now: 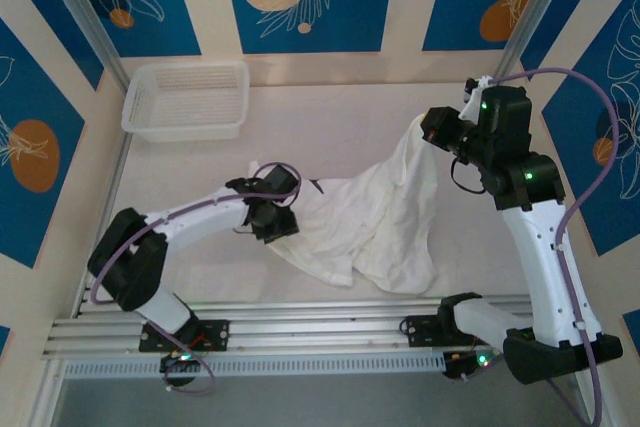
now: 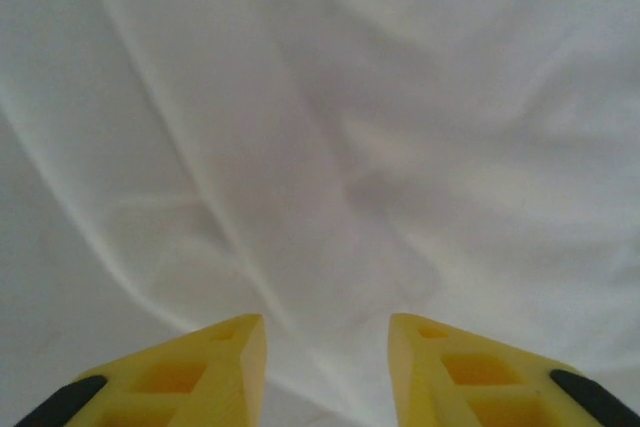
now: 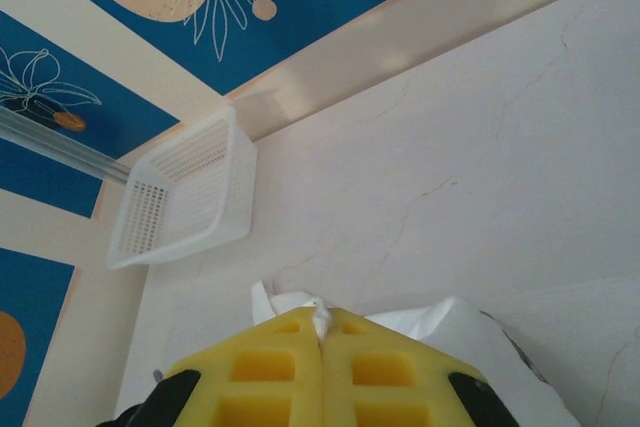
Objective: Fold the inside-out t-shirt
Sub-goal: Flatten out the T-shirt at the center of the table.
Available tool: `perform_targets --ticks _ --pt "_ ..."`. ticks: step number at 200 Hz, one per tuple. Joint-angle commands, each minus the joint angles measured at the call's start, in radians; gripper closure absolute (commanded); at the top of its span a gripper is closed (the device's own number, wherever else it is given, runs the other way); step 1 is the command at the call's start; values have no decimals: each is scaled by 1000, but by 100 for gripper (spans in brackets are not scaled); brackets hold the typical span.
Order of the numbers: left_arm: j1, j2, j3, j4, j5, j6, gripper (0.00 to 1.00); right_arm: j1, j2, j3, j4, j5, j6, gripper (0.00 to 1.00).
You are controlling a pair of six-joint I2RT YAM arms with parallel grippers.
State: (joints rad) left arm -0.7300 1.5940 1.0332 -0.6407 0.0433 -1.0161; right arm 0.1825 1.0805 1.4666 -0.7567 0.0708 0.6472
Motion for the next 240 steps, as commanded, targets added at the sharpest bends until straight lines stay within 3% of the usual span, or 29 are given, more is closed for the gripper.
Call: perform_targets --ticks 1,29,54,80,148,180,213,240 --pt "-3 70 57 -4 -67 -6 61 -6 -34 -8 4 -7 2 100" --pt "-3 160 69 18 -27 35 59 -8 -36 -7 1 -12 4 100" --pt "1 187 46 -17 -102 54 59 -10 -36 -2 4 -19 7 100" --pt "37 190 0 -18 -102 84 71 -9 -33 5 8 -23 8 100" --pt "124 -29 38 -65 -155 184 98 -23 -40 43 4 -13 26 100" --pt "217 -146 125 -116 -219 285 100 -74 -76 59 9 4 66 100" --pt "362 -273 180 -123 -203 368 100 -129 -114 72 14 5 81 100" --pt "431 -360 171 -106 -216 421 100 -148 -153 10 45 25 56 100"
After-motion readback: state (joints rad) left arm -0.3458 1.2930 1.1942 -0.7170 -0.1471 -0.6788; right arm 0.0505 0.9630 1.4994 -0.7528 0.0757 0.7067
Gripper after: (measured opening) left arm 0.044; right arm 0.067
